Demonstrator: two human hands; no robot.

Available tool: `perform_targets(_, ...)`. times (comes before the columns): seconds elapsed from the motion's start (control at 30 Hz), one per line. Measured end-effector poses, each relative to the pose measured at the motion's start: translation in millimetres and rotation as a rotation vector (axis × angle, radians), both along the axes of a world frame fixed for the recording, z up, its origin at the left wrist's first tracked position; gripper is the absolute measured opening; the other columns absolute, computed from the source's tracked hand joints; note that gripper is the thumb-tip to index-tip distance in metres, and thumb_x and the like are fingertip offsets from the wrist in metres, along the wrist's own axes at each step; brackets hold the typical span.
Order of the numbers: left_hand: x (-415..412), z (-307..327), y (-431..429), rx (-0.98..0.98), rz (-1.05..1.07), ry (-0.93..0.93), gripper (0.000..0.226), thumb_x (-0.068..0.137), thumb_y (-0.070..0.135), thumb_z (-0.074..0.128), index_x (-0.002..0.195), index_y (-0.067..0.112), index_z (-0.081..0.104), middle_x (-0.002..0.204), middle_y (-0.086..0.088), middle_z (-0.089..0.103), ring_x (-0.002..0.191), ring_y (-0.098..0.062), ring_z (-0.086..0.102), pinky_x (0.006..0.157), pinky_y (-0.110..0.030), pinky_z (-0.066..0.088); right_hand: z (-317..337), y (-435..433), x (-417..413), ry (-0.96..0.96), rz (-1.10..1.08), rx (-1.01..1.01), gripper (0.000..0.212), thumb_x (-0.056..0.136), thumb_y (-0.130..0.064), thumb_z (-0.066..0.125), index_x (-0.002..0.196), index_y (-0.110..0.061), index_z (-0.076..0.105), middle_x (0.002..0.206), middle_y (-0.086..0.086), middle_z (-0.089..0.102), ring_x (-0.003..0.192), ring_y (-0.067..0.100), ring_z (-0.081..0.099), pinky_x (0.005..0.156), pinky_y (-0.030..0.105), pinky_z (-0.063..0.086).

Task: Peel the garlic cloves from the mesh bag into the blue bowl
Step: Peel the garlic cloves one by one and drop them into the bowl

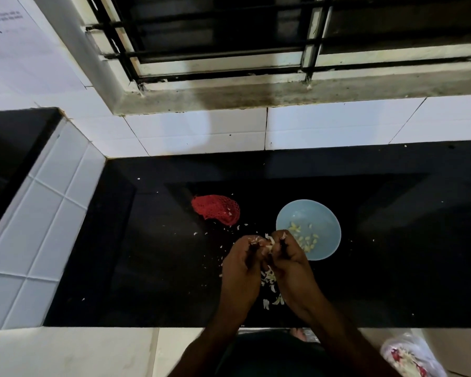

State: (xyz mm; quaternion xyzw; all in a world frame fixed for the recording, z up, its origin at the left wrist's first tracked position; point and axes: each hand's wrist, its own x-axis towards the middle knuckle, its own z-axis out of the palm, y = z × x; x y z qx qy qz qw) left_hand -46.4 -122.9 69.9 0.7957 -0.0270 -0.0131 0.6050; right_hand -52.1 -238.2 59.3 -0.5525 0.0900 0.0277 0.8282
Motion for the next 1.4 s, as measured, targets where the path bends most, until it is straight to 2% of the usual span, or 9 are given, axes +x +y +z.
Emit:
perform_targets(0.07,-1,-5,3,-0.003,0.009,-0.007,0.018,0.100,0.003,0.059,0.100,0.019,0.068,0.092,0.004,0.068,0.079,-0.015,0.064,0.075,-0.035,0.056,1,0,-2,0.036,0.023,0.076,0.015,0.076,0.003,0.050,0.078,-0.009,0.043,0.078,0.012,0.047,0.078,0.023,0.049,0.068,0.033,0.040)
perform_targets(0.17,-2,-5,6,-0.071,0.008,0.042,0.019,0.101,0.003,0.058,0.098,0.019,0.066,0.088,0.000,0.066,0.076,-0.015,0.062,0.071,-0.037,0.054,-1,0,-6,0.061,0.035,0.067,0.028,0.094,0.003,0.047,0.079,-0.018,0.058,0.085,0.009,0.059,0.085,0.024,0.056,0.074,0.031,0.046)
perform_targets(0.3,0,0,8,-0.259,0.029,0.095,0.008,0.101,0.004,0.058,0.101,0.009,0.064,0.085,-0.013,0.064,0.070,-0.021,0.059,0.069,-0.040,0.053,-2,-3,-8,0.004,-0.015,-0.010,0.009,0.098,-0.008,0.054,0.093,-0.003,0.048,0.086,0.022,0.052,0.080,0.029,0.052,0.075,0.038,0.047)
perform_targets(0.5,1,-14,13,-0.375,0.091,0.245,0.006,0.099,0.009,0.063,0.104,0.006,0.065,0.090,-0.023,0.067,0.070,-0.019,0.065,0.068,-0.025,0.052,-7,-13,-5,-0.058,-0.052,-0.305,0.012,0.097,-0.001,0.063,0.100,-0.003,0.052,0.092,0.016,0.058,0.084,0.034,0.060,0.078,0.046,0.052)
perform_targets(0.67,3,-22,19,-0.387,0.119,0.301,0.006,0.093,0.011,0.071,0.099,0.009,0.070,0.090,-0.012,0.071,0.073,-0.018,0.063,0.070,-0.026,0.053,-18,-20,-4,-0.053,-0.009,-0.701,0.017,0.092,-0.008,0.070,0.092,-0.022,0.061,0.093,-0.007,0.066,0.086,0.010,0.066,0.075,0.023,0.050)
perform_targets(0.9,8,-27,21,-0.377,0.150,0.368,0.021,0.086,0.006,0.078,0.105,0.015,0.078,0.100,-0.005,0.079,0.078,-0.009,0.068,0.067,-0.020,0.053,-38,-30,-4,-0.068,0.034,-1.038,0.024,0.089,-0.013,0.073,0.091,-0.031,0.057,0.092,-0.012,0.065,0.087,0.008,0.066,0.076,0.036,0.056)
perform_targets(1.13,14,-34,20,-0.354,0.102,0.376,0.039,0.084,0.002,0.079,0.119,0.017,0.073,0.099,-0.006,0.080,0.098,-0.023,0.076,0.086,-0.030,0.060,-32,-28,7,-0.141,0.083,-0.915,0.017,0.089,-0.027,0.077,0.104,-0.032,0.072,0.104,-0.019,0.068,0.097,0.001,0.066,0.086,0.027,0.054)
perform_targets(1.27,16,-37,20,-0.300,0.030,0.386,0.064,0.081,0.006,0.083,0.137,0.024,0.059,0.099,-0.006,0.080,0.101,-0.020,0.076,0.093,-0.034,0.058,-37,-26,13,-0.161,0.080,-0.900,0.015,0.084,-0.015,0.080,0.093,-0.027,0.076,0.095,-0.017,0.071,0.091,0.003,0.069,0.082,0.032,0.056)
perform_targets(1.4,17,-39,19,-0.375,0.054,0.465,0.060,0.078,0.014,0.085,0.131,0.022,0.058,0.103,-0.009,0.079,0.102,-0.023,0.075,0.092,-0.040,0.059,-34,-25,13,-0.134,-0.016,-0.819,0.016,0.084,-0.008,0.078,0.082,-0.023,0.072,0.084,-0.010,0.071,0.081,0.008,0.069,0.073,0.027,0.055)
